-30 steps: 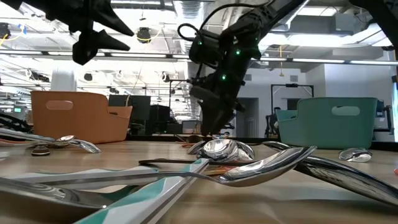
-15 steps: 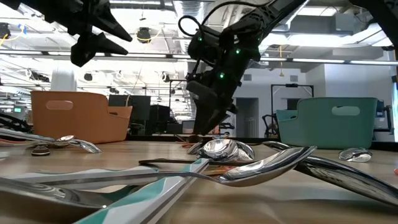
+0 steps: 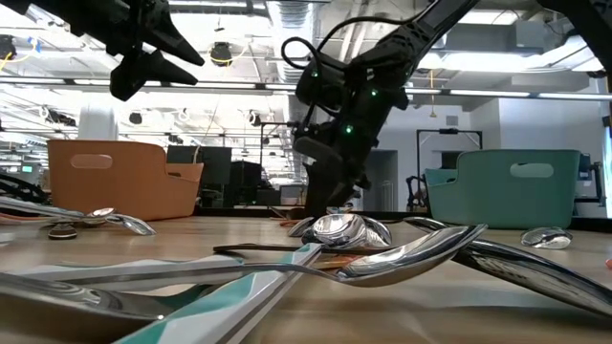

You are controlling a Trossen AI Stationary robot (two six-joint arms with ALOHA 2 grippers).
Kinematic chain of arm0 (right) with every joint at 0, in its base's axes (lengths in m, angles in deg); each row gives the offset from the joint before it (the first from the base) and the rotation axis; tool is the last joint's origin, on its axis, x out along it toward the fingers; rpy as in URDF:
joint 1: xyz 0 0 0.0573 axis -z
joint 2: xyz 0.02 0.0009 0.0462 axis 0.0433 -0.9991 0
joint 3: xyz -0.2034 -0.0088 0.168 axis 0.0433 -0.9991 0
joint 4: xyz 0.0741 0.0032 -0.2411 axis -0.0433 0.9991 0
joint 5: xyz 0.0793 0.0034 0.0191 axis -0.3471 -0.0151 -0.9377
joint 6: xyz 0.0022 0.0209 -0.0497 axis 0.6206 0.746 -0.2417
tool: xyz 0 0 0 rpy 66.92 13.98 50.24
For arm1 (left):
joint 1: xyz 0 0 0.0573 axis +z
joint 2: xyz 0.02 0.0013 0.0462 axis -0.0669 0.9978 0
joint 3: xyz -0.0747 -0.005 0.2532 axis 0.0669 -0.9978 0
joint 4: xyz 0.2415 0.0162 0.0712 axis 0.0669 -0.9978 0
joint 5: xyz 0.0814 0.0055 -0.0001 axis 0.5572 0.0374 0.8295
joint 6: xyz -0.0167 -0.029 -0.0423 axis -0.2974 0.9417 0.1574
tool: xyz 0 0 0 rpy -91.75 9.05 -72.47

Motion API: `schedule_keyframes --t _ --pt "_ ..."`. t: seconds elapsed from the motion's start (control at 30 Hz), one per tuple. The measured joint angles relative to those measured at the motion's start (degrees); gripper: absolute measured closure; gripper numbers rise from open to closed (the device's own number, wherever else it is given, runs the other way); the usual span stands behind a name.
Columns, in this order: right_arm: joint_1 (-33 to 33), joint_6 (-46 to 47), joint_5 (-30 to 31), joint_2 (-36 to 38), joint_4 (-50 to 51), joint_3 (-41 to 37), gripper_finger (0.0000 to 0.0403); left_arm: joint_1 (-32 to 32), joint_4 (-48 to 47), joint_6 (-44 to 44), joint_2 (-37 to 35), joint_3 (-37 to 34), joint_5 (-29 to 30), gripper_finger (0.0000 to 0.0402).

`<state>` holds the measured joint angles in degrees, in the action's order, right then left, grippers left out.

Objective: Sort silverware by color (type)
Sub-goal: Put the orange spoon into the transparent bin

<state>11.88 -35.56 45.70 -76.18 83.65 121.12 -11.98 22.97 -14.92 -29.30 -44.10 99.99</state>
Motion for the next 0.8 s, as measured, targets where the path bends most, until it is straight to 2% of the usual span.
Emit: schedule_keyframes --t 0.17,0.33,0.47,0.7,0.8 --pt "-1.08 1.46 1.2 -3.06 1.06 0.16 0.0212 0.02 0.02 0.02 0.0 0.0 0.72 0.026" --pt "-1.51 9.73 1.42 -4.45 4.06 0.42 0.0228 0.04 0.04 0.07 0.0 0.0 0.89 0.026" --pt "-1.74 10.85 1.81 -3.83 4.35 0.35 0.027 0.04 0.03 0.18 0.0 0.0 0.94 0.026" --pt "0.51 11.21 -1.07 -3.96 7.88 2.96 0.038 0.04 0.04 0.11 0.0 0.0 0.95 0.026" --pt "1.69 11.85 -2.61 -3.86 9.7 4.11 0.0383 0.04 0.03 0.74 0.0 0.0 0.68 0.026"
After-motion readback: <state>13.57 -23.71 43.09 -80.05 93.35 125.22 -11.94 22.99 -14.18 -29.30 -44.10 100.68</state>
